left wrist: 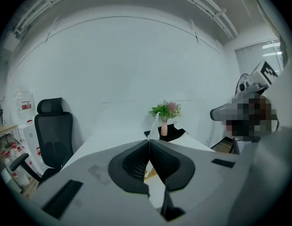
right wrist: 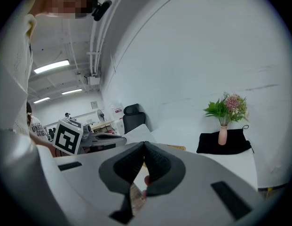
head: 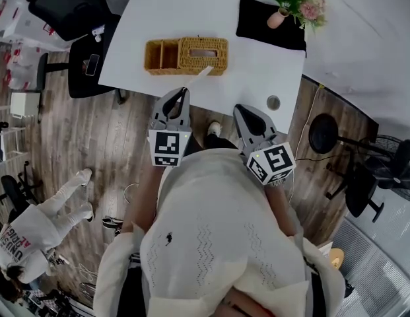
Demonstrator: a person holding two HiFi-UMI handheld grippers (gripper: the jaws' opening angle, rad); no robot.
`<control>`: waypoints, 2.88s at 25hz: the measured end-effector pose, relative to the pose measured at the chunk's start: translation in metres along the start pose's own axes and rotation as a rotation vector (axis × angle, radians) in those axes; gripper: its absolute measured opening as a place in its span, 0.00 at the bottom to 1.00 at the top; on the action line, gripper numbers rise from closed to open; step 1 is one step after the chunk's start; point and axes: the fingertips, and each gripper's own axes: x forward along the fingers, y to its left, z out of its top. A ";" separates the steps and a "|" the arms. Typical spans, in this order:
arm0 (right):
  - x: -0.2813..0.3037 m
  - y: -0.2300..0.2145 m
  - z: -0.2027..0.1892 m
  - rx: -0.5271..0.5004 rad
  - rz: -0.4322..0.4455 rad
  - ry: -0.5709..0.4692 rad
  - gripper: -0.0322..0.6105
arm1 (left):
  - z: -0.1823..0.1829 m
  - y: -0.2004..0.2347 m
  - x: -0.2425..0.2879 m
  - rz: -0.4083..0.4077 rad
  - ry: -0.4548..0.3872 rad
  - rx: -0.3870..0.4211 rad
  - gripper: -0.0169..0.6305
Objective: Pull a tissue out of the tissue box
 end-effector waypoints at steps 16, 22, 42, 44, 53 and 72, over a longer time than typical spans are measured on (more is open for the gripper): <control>-0.019 0.003 -0.011 -0.043 0.067 0.011 0.05 | -0.012 -0.032 -0.030 0.052 -0.016 -0.072 0.05; -0.025 0.003 -0.016 -0.057 0.089 0.013 0.05 | -0.020 -0.042 -0.035 0.072 -0.026 -0.108 0.05; -0.034 -0.019 0.010 -0.087 0.091 -0.049 0.05 | 0.017 -0.048 -0.034 0.111 -0.088 -0.092 0.05; -0.036 -0.020 0.017 -0.093 0.086 -0.064 0.05 | 0.024 -0.045 -0.033 0.118 -0.098 -0.104 0.05; -0.042 -0.021 0.056 -0.140 0.067 -0.116 0.05 | 0.067 -0.037 -0.037 0.120 -0.142 -0.114 0.05; -0.046 -0.015 0.115 -0.153 0.073 -0.229 0.05 | 0.110 -0.004 -0.065 0.202 -0.231 -0.163 0.05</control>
